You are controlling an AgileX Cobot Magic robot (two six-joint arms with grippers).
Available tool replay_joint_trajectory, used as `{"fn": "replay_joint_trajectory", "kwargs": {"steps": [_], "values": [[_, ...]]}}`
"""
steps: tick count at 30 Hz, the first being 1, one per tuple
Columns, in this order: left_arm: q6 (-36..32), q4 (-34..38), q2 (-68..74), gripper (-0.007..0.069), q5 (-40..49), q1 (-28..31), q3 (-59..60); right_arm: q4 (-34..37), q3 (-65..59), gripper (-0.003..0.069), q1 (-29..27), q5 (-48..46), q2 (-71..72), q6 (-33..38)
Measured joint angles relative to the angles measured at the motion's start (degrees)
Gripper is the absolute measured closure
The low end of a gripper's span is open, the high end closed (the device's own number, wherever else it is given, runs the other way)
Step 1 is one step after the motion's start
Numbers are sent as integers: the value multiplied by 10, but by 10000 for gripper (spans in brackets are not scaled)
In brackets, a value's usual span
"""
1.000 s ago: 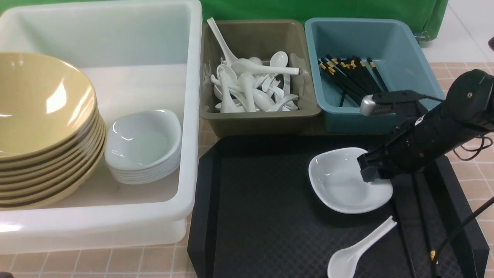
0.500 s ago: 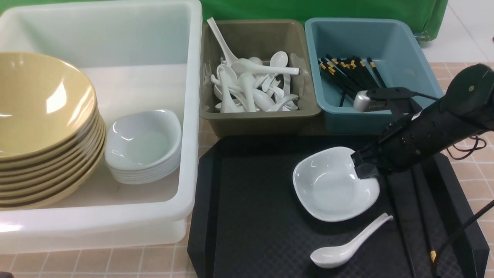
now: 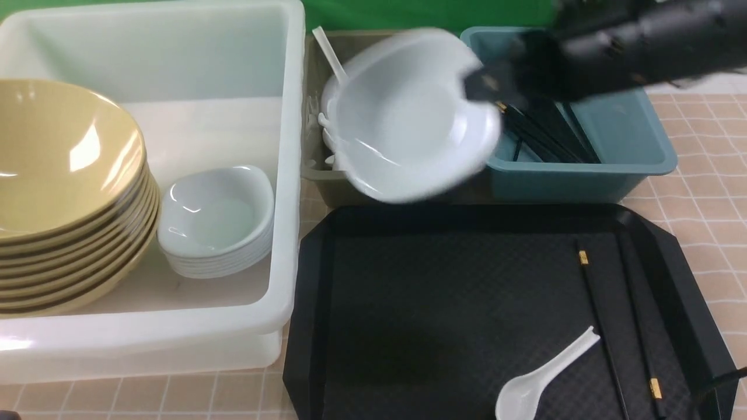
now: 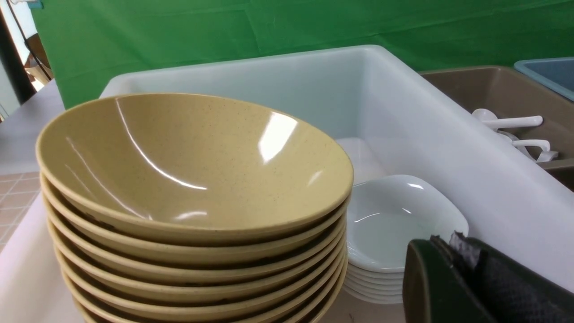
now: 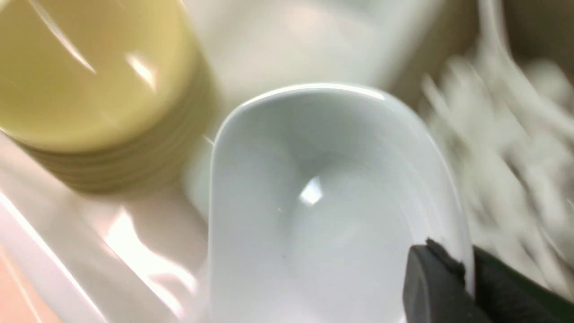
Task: On brown table put chopsticks spoon bowls plates into blue grey white boxes.
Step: 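Place the white bowl into the white bin on top of the stacked bowls with the right gripper, then reach down and grasp the white spoon resting in the bowl with the right gripper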
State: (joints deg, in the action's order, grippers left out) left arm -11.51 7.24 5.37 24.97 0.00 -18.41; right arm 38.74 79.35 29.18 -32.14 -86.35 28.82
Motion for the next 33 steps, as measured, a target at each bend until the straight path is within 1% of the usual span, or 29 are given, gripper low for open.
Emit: {"fn": "replay_joint_trajectory", "kwargs": {"steps": [1, 2, 3, 6, 8, 10, 12, 15, 16, 17, 18, 19, 20, 22, 23, 24, 25, 26, 27, 29, 30, 31, 33], "values": [[0, 0, 0, 623, 0, 0, 0, 4, 2, 580, 7, 15, -3, 3], [0, 0, 0, 623, 0, 0, 0, 13, 15, 580, 51, 59, -29, 15], [0, 0, 0, 623, 0, 0, 0, 19, 25, 580, 80, 94, -53, 27], [1, 0, 0, 623, 0, 0, 0, 26, 56, 580, 139, 185, -129, 74], [1, 0, 0, 623, 0, 0, 0, 26, 80, 580, 154, 210, -183, 89], [2, 0, 0, 623, 0, 0, 0, 27, 102, 578, 155, 216, -232, 87], [2, 0, 0, 623, 0, 0, 0, 27, 112, 573, 155, 217, -248, 81], [2, 0, 0, 623, 0, 0, 0, 27, 123, 541, 154, 219, -268, 69], [2, 0, 0, 623, 0, 0, 0, 27, 127, 504, 154, 219, -268, 69], [2, 0, 0, 623, 0, 0, 0, 27, 128, 491, 154, 220, -267, 69], [2, 0, 0, 623, 0, 0, 0, 28, 133, 422, 154, 220, -264, 69], [2, 0, 0, 623, 0, 0, 0, 28, 133, 414, 154, 220, -264, 69], [2, 0, 0, 623, 0, 0, 0, 28, 134, 359, 152, 216, -260, 73], [2, 0, 0, 623, 0, 0, 0, 28, 135, 279, 143, 192, -250, 85], [2, 0, 0, 623, 0, 0, 0, 28, 135, 273, 142, 186, -248, 87], [2, 0, 0, 623, 0, 0, 0, 25, 135, 241, 131, 157, -235, 91], [2, 0, 0, 623, 0, 0, 0, 18, 135, 225, 122, 127, -223, 93], [2, 0, 0, 623, 0, 0, 0, 18, 135, 223, 120, 127, -220, 93], [2, 0, 0, 623, 0, 0, 0, -16, 135, 210, 97, 53, -191, 90], [2, 0, 0, 623, 0, 0, 0, -55, 135, 209, 68, -17, -156, 67], [2, 0, 0, 623, 0, 0, 0, -76, 136, 209, 52, -53, -145, 49], [2, 0, 0, 623, 0, 0, 0, -118, 136, 209, 21, -122, -116, 5], [2, 0, 0, 623, 0, 0, 0, -148, 131, 211, -18, -182, -92, -33]]}}
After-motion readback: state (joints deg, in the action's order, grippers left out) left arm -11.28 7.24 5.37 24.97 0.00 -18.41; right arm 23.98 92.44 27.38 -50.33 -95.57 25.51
